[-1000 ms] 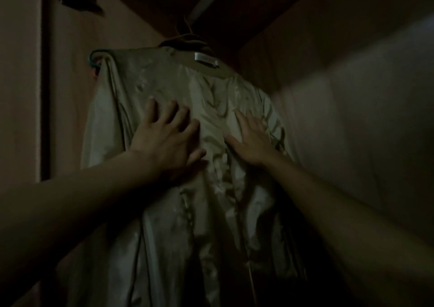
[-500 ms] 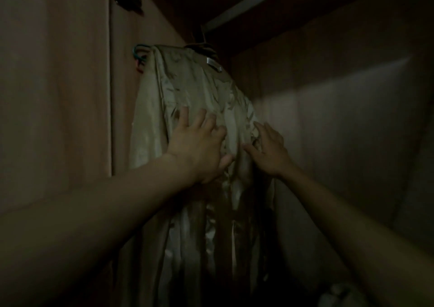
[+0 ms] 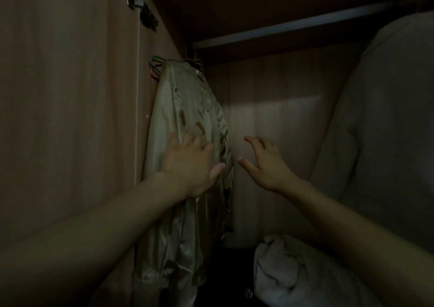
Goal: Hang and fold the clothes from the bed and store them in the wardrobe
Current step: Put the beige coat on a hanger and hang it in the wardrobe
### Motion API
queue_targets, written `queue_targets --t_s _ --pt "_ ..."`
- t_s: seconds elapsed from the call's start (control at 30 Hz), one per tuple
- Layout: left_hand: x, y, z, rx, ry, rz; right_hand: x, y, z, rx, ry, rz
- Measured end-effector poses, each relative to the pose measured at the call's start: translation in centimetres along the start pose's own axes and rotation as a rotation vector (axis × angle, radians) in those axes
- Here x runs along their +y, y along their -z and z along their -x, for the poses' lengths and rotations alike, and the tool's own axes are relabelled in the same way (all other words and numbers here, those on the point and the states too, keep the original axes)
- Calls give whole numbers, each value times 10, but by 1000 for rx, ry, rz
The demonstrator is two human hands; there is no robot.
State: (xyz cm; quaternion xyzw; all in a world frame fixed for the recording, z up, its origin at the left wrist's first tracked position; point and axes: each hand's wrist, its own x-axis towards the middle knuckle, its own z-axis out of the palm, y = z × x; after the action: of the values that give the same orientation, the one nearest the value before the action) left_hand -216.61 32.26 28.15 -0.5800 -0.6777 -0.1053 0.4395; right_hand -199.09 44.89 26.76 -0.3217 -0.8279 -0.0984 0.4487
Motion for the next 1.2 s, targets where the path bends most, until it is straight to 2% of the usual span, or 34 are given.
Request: queue_targets --t_s 0.17,0.33,0.47,0.57,0.73,0.97,1.2 --pt "19 41 21 118 7 20 -7 51 33 30 64 107" --pt "46 54 44 73 24 51 -1 77 82 13 116 53" --pt "65 52 71 -50 20 61 0 75 129 -36 16 -25" --pt "74 58 85 -76 -13 90 -3 88 151 -79 -12 -30" --pt "84 66 116 -36 -69 190 -19 122 179 -45 -35 -30" --pt "75 75 146 -12 -104 365 -62 154 209 -47 -97 95" --pt "52 68 196 47 -227 569 -129 164 262 -85 -250 248"
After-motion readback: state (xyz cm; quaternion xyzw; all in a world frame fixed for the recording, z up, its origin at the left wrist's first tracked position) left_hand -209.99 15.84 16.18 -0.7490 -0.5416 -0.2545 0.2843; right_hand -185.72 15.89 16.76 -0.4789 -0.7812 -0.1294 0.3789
